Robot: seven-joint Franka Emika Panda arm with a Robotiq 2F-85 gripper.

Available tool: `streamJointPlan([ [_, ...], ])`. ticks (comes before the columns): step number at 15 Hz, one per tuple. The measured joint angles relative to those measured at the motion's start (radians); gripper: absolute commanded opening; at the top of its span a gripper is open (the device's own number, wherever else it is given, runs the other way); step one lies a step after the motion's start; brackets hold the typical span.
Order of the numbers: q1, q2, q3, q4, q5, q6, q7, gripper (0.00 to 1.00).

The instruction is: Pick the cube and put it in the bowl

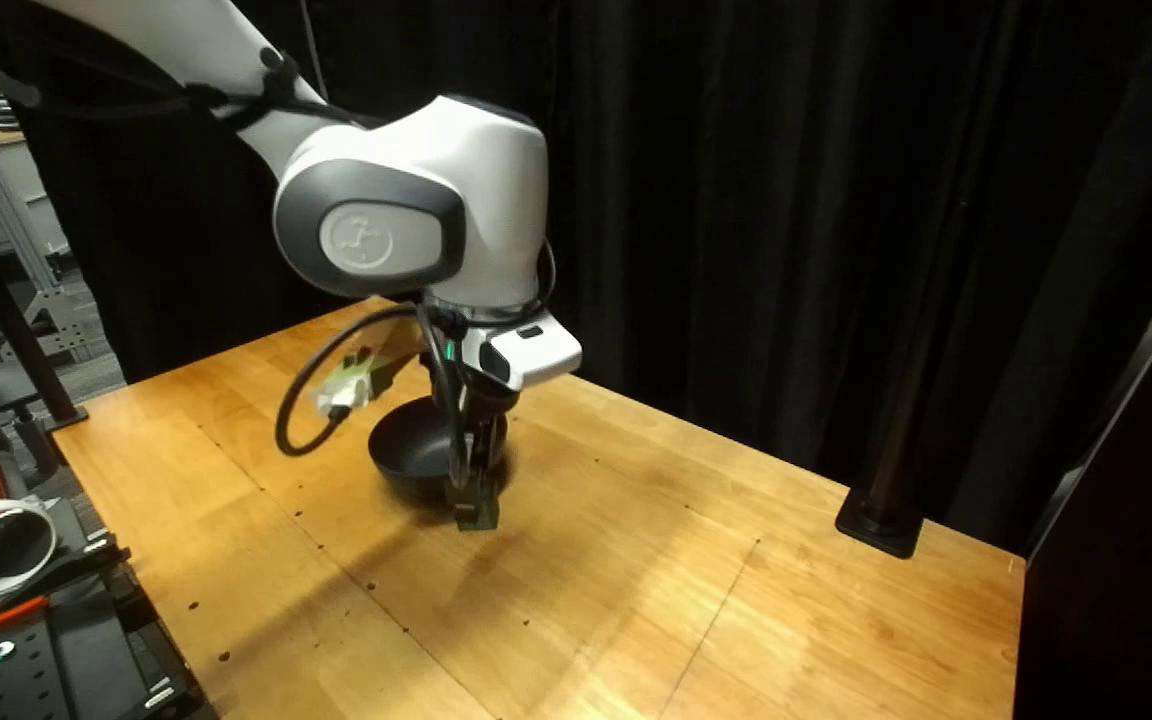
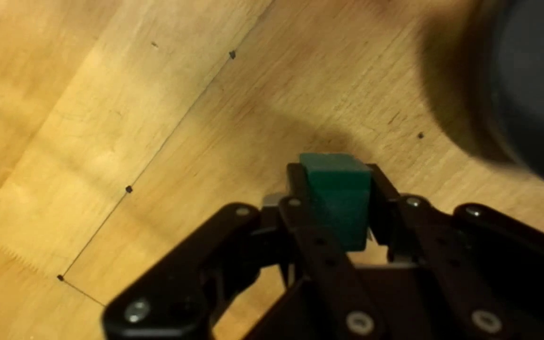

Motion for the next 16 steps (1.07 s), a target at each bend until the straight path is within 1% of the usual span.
streamJointPlan([
  [2, 0.001, -0.094, 0.032, -0.012, 0.033, -0.102, -0.047, 0.08],
  [4, 0.002, -0.164, 0.069, -0.024, 0.098, -0.187, -0.103, 0.08],
  [5, 0.004, -0.188, 0.086, -0.031, 0.134, -0.208, -0.131, 0.08],
  [7, 0.013, -0.217, 0.112, -0.049, 0.195, -0.200, -0.179, 0.09],
  [8, 0.021, -0.223, 0.123, -0.059, 0.216, -0.177, -0.196, 0.58],
  [9, 0.028, -0.224, 0.131, -0.067, 0.225, -0.149, -0.206, 0.58],
  [12, 0.043, -0.222, 0.148, -0.091, 0.238, -0.067, -0.217, 0.79],
  [14, 0.042, -0.222, 0.145, -0.095, 0.240, -0.049, -0.221, 0.95],
  [15, 0.038, -0.223, 0.140, -0.094, 0.240, -0.054, -0.221, 0.99],
  [16, 0.030, -0.224, 0.132, -0.093, 0.240, -0.075, -0.226, 1.00],
])
